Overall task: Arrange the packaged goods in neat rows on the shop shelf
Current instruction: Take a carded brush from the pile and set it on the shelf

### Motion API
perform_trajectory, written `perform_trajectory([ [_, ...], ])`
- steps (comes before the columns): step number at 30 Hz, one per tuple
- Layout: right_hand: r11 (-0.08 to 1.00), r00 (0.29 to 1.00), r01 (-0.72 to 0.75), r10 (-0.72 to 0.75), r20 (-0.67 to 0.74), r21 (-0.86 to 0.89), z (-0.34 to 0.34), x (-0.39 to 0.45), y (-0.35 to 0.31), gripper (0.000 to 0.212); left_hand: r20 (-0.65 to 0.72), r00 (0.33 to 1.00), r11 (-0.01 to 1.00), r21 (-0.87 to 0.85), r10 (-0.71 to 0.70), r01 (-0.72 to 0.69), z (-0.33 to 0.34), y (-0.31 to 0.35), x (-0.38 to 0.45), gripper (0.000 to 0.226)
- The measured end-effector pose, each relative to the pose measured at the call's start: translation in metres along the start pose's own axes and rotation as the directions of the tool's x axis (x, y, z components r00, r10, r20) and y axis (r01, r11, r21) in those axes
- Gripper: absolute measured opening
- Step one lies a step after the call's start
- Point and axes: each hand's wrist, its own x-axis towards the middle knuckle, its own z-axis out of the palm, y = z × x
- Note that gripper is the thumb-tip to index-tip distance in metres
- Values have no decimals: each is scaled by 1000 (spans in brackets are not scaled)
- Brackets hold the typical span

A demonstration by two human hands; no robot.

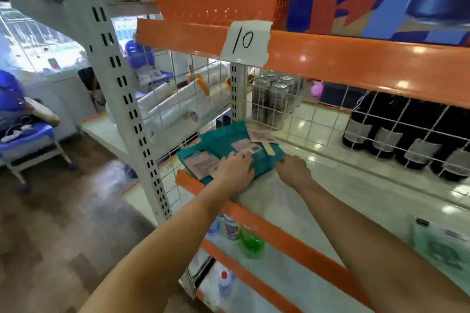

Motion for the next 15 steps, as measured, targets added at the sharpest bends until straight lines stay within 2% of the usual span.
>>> perform_trajectory([
  [4,998,998,-62,62,-19,34,-5,22,-9,32,-9,997,997,12,80,-80,5,-16,16,39],
  [12,958,974,-211,187,131,197,-2,58,-34,22,-19,998,997,-47,58,-59,15,-35,24,41],
  [15,942,970,-237,215,115,239,3,67,-37,29,-12,999,997,-67,37,-38,14,-35,28,40],
])
